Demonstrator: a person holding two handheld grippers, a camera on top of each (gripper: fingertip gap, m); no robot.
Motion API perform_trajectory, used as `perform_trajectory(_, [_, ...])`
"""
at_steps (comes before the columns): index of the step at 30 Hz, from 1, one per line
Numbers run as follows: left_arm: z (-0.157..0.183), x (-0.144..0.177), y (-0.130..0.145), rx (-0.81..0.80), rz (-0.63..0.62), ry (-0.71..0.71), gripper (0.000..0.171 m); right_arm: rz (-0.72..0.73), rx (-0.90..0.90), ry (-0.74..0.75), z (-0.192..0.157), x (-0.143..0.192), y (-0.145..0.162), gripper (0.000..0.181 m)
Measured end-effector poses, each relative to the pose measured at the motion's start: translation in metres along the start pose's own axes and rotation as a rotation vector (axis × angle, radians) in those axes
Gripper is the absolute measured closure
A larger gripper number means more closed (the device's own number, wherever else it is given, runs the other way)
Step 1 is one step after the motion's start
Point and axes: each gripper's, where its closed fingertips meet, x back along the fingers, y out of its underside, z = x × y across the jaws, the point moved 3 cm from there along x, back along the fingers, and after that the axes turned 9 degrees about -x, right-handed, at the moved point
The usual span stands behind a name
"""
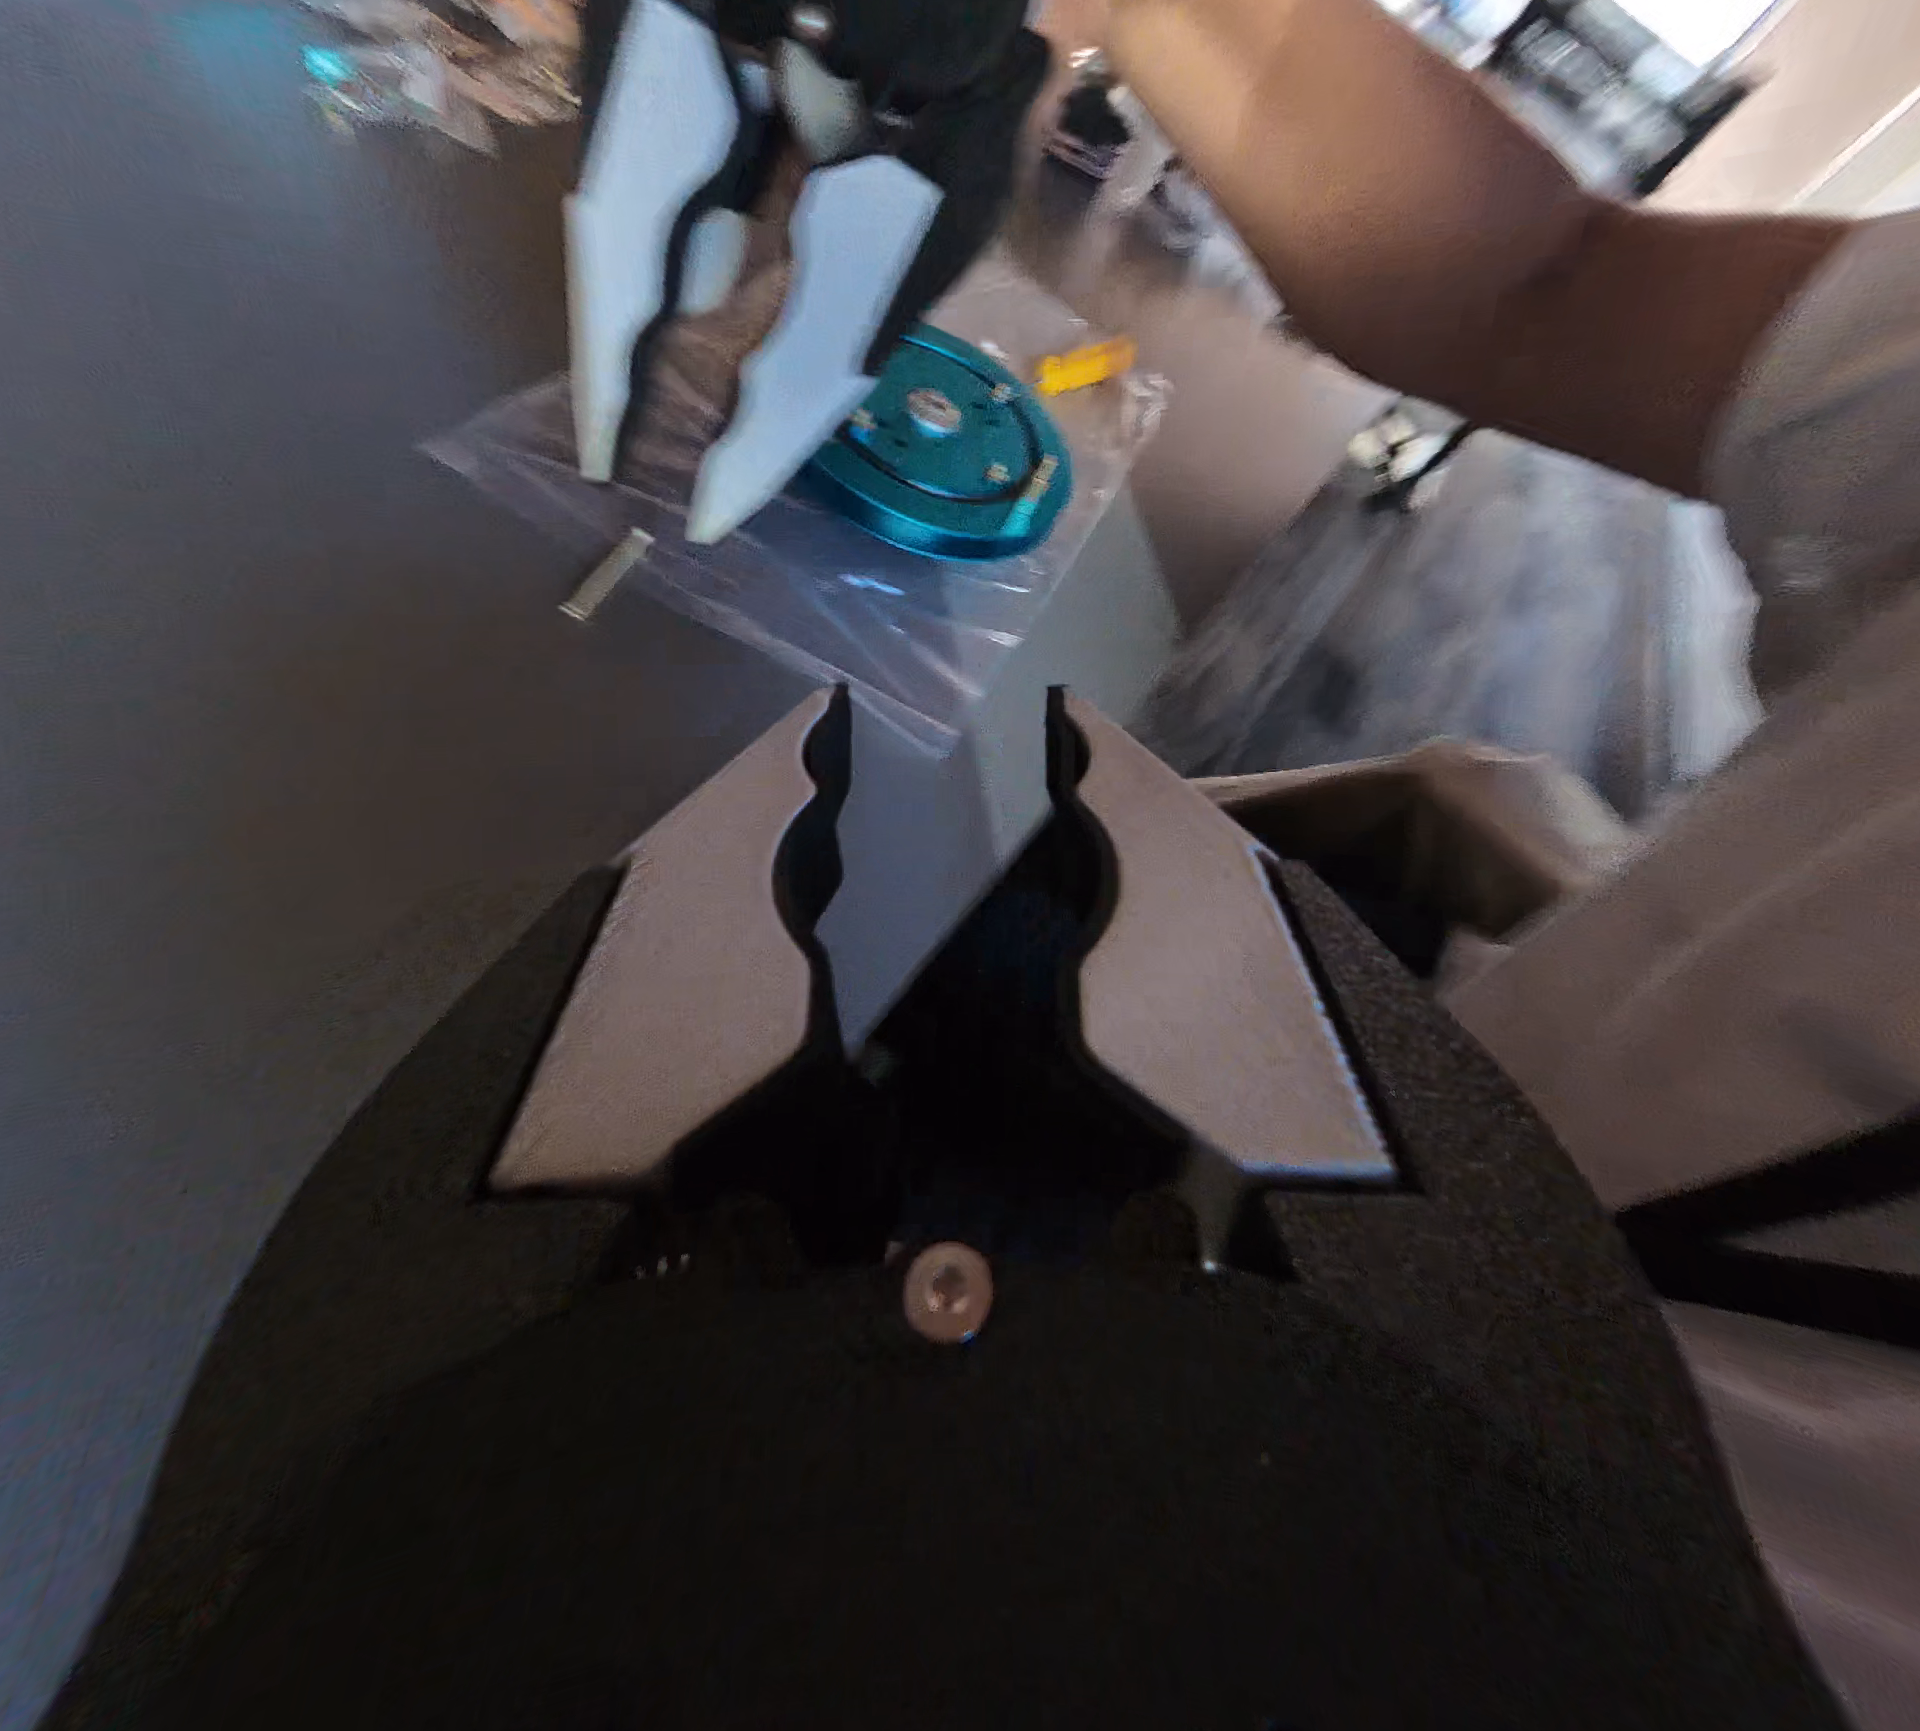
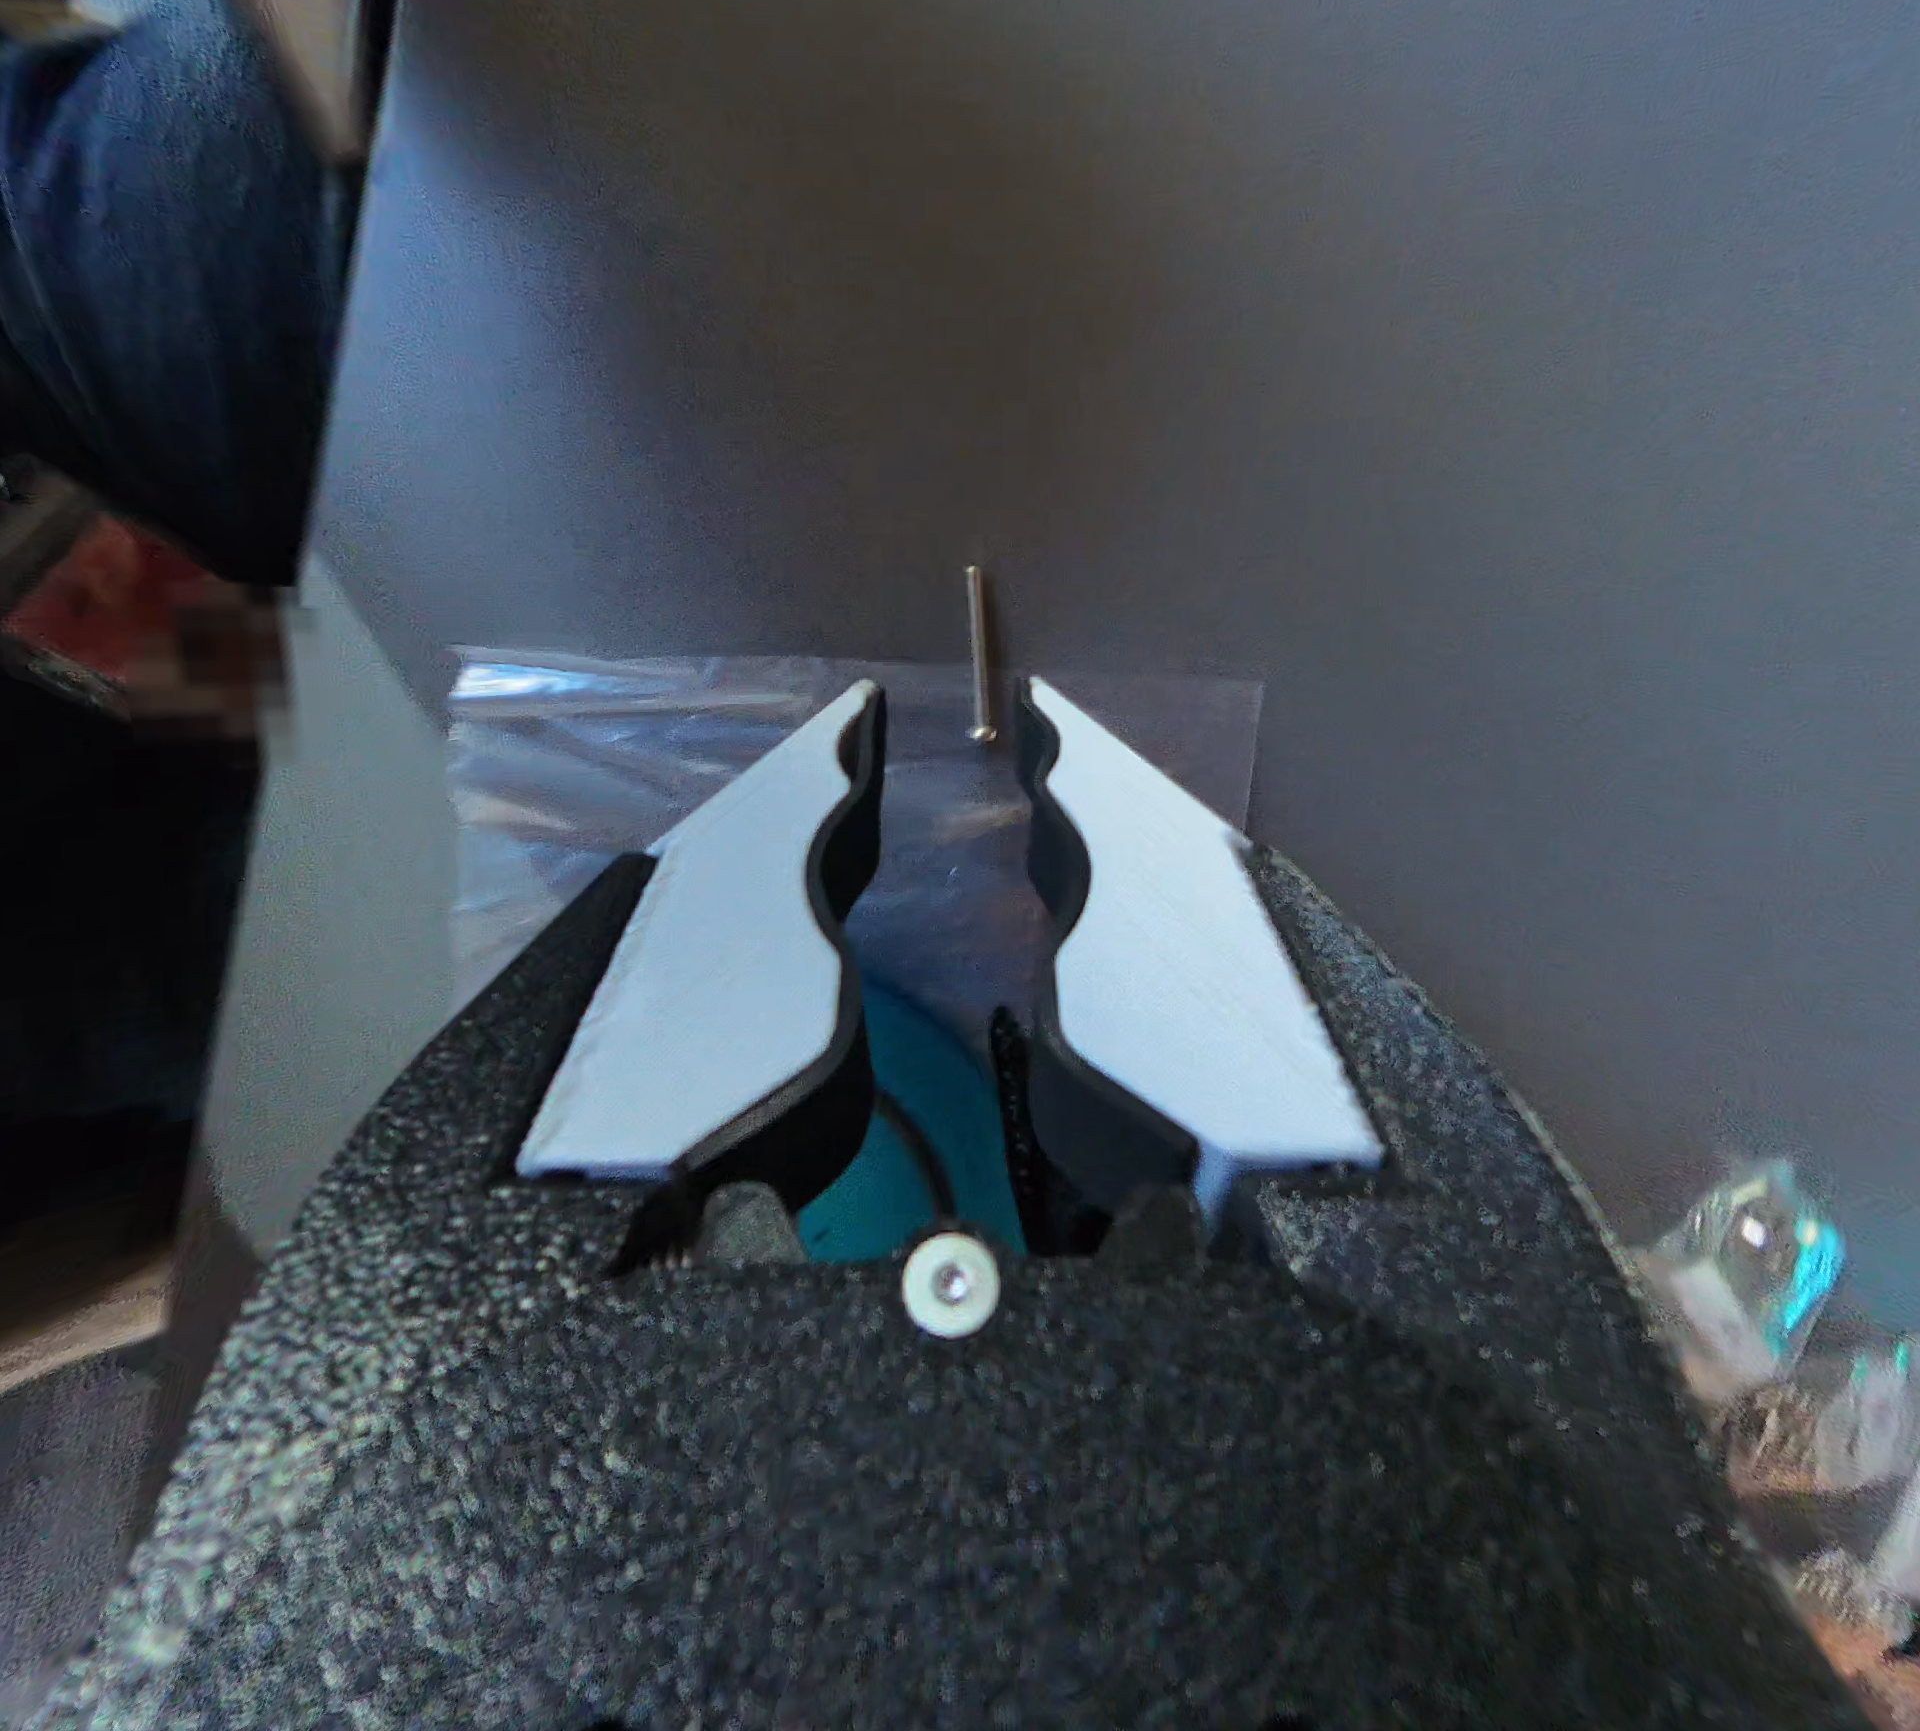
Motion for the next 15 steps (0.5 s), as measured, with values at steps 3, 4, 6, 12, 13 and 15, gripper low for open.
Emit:
perform_trajectory(3, [0.018, -0.004, 0.036, 0.063, -0.028, 0.037, 0.134, -0.018, 0.054, -0.010, 0.008, -0.019, -0.009, 0.164])
perform_trajectory(4, [0.022, -0.003, 0.048, 0.047, -0.046, 0.018, 0.134, -0.011, 0.059, -0.025, 0.008, -0.021, -0.012, 0.167])
perform_trajectory(6, [0.034, 0.001, 0.060, 0.004, -0.051, 0.008, 0.134, -0.033, 0.067, -0.049, 0.005, -0.028, -0.013, 0.168])
perform_trajectory(12, [0.030, 0.010, 0.048, -0.029, 0.051, -0.063, 0.135, -0.054, 0.049, -0.074, 0.008, -0.032, -0.017, 0.179])
perform_trajectory(13, [0.022, 0.009, 0.044, -0.040, 0.062, -0.099, 0.135, -0.043, 0.057, -0.074, 0.008, -0.032, -0.016, 0.179])
perform_trajectory(15, [0.005, 0.006, 0.038, -0.052, 0.067, -0.175, 0.135, 0.002, 0.052, -0.065, 0.008, -0.029, -0.016, 0.180])
